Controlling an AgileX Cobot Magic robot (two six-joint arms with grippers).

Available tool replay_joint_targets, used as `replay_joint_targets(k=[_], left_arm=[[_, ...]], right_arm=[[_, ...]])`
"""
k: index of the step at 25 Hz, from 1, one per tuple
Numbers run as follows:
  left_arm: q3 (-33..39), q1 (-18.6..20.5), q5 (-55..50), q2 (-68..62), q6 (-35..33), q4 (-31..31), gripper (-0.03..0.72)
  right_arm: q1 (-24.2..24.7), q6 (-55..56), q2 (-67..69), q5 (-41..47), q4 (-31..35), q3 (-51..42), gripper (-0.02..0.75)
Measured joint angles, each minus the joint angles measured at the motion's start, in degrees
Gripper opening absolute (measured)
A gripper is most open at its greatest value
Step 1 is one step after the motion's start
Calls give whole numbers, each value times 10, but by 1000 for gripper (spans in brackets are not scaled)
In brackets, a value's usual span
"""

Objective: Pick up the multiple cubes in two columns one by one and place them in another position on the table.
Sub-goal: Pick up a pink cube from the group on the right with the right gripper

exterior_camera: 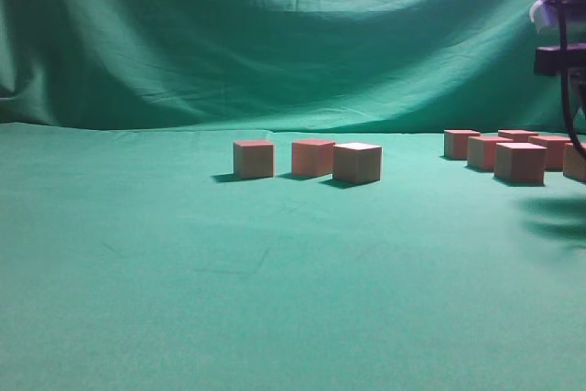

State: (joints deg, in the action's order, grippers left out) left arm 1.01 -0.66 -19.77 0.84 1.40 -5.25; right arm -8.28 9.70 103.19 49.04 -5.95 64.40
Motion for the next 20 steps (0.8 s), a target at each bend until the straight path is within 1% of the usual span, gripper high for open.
replay_joint_targets(k=[4, 10, 14, 16, 20], left_arm=[[0, 0, 0, 0, 0, 0, 0], [0, 0, 0, 0, 0, 0, 0], [0, 0, 0, 0, 0, 0, 0], [0, 0, 0, 0, 0, 0, 0], [0, 0, 0, 0, 0, 0, 0]], right_arm=[[0, 0, 19, -13, 1, 0, 279], [0, -1, 20, -11, 1, 3, 288], [-6, -7, 13, 45, 22, 33, 288], [-25, -19, -3, 75, 42, 58, 288], [-102, -27, -32, 122, 69, 118, 288]])
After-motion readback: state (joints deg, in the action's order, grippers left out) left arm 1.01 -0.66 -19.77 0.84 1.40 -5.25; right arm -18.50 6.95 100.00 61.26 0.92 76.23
